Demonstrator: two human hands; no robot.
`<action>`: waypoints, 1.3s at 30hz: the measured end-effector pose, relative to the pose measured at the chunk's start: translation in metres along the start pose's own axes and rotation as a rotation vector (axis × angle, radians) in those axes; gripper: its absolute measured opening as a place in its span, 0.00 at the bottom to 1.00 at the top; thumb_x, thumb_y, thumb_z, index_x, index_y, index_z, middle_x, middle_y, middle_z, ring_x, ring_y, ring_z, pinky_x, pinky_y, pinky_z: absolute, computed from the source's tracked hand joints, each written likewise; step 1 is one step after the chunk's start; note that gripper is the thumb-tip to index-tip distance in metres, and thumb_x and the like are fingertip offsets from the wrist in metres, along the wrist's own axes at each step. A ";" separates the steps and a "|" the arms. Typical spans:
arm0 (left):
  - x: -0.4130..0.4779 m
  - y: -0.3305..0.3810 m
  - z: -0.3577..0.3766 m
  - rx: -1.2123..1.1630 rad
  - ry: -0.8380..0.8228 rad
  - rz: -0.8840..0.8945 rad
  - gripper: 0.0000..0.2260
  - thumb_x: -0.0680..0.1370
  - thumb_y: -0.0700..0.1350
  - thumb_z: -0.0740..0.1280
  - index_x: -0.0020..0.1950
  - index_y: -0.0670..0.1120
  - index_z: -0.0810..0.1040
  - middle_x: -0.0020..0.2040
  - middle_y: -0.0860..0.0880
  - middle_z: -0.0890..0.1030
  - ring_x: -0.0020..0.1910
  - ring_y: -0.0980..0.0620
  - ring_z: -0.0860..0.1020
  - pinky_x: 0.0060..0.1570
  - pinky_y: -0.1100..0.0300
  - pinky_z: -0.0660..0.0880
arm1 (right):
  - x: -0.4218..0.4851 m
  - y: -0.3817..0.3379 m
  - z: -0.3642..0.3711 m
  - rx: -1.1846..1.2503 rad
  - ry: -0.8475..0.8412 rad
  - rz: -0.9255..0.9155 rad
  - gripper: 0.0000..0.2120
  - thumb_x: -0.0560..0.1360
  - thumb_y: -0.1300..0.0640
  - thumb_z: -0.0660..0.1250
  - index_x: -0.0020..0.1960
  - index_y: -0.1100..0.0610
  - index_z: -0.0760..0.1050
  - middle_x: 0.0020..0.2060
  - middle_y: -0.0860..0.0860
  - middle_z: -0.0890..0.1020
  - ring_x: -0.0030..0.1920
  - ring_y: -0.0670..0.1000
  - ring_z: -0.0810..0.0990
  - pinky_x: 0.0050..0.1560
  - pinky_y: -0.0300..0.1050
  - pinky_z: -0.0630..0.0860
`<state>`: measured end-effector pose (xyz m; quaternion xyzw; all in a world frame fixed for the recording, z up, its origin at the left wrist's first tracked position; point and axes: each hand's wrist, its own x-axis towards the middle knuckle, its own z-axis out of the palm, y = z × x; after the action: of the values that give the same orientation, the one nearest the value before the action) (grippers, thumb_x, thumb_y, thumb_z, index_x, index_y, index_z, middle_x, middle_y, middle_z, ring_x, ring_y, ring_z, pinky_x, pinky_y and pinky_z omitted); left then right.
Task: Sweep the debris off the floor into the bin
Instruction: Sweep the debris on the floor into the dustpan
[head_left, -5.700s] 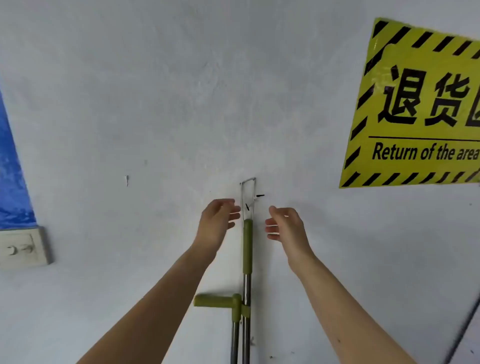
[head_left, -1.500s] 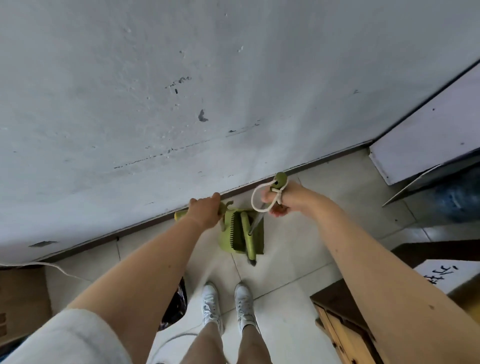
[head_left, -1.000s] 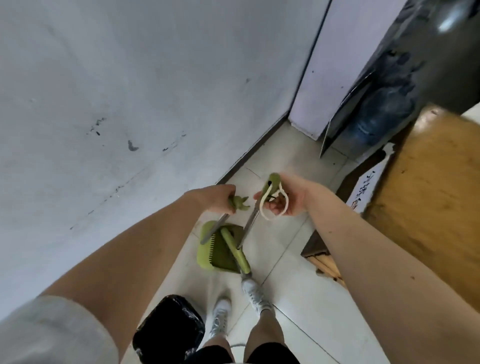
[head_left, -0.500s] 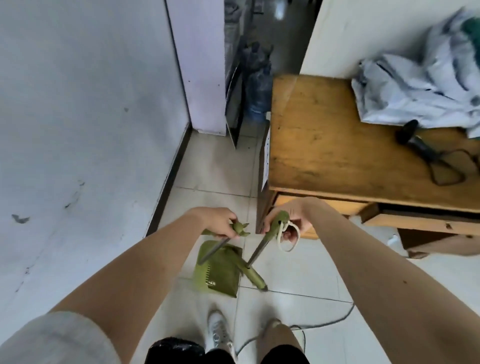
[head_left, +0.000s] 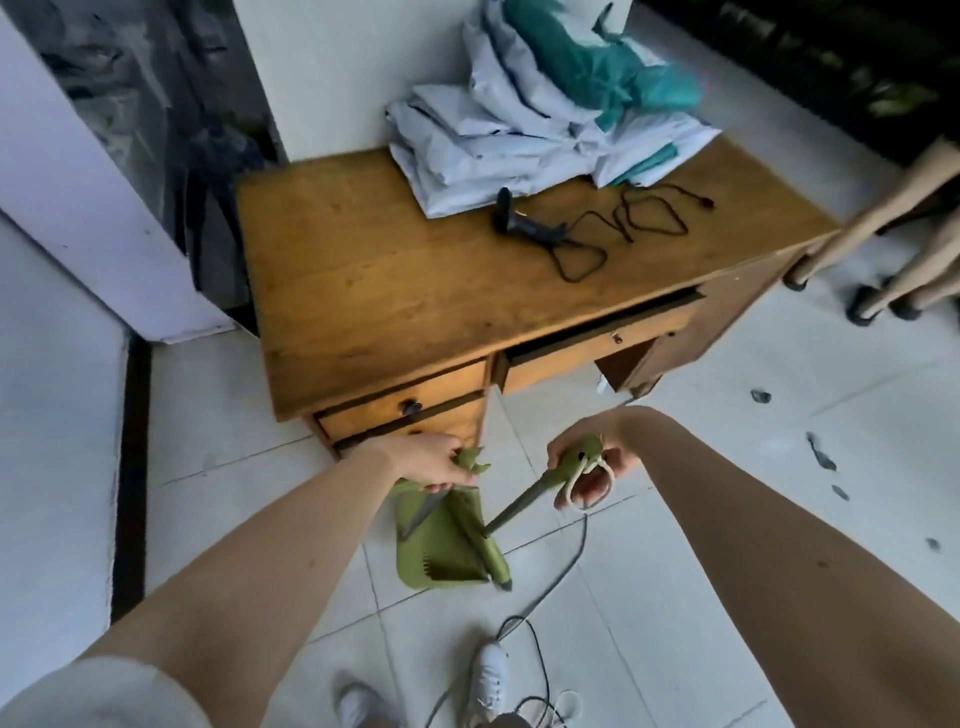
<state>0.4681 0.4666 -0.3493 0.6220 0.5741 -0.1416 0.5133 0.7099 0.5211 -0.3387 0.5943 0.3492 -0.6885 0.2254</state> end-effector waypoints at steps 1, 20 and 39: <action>0.009 0.017 0.000 0.039 -0.007 0.005 0.25 0.75 0.63 0.65 0.66 0.50 0.68 0.49 0.47 0.81 0.43 0.53 0.77 0.45 0.58 0.73 | -0.006 0.018 -0.018 0.037 0.009 0.002 0.11 0.74 0.61 0.64 0.43 0.70 0.77 0.43 0.65 0.82 0.32 0.56 0.81 0.34 0.42 0.79; 0.193 0.264 0.018 0.504 -0.109 0.292 0.16 0.79 0.50 0.64 0.63 0.44 0.69 0.54 0.44 0.78 0.52 0.45 0.78 0.46 0.57 0.69 | -0.083 0.227 -0.185 0.759 0.392 -0.106 0.07 0.72 0.64 0.69 0.36 0.64 0.76 0.30 0.58 0.77 0.25 0.52 0.76 0.29 0.39 0.78; 0.341 0.473 0.012 0.466 -0.013 0.498 0.16 0.81 0.50 0.59 0.63 0.41 0.69 0.59 0.41 0.77 0.57 0.42 0.76 0.56 0.51 0.73 | -0.145 0.321 -0.337 1.536 0.589 -0.121 0.04 0.74 0.67 0.66 0.48 0.65 0.73 0.34 0.59 0.78 0.24 0.52 0.79 0.28 0.41 0.80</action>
<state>0.9820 0.7392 -0.3898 0.8426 0.3537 -0.1433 0.3800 1.1936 0.5480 -0.2822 0.7193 -0.1426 -0.5625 -0.3820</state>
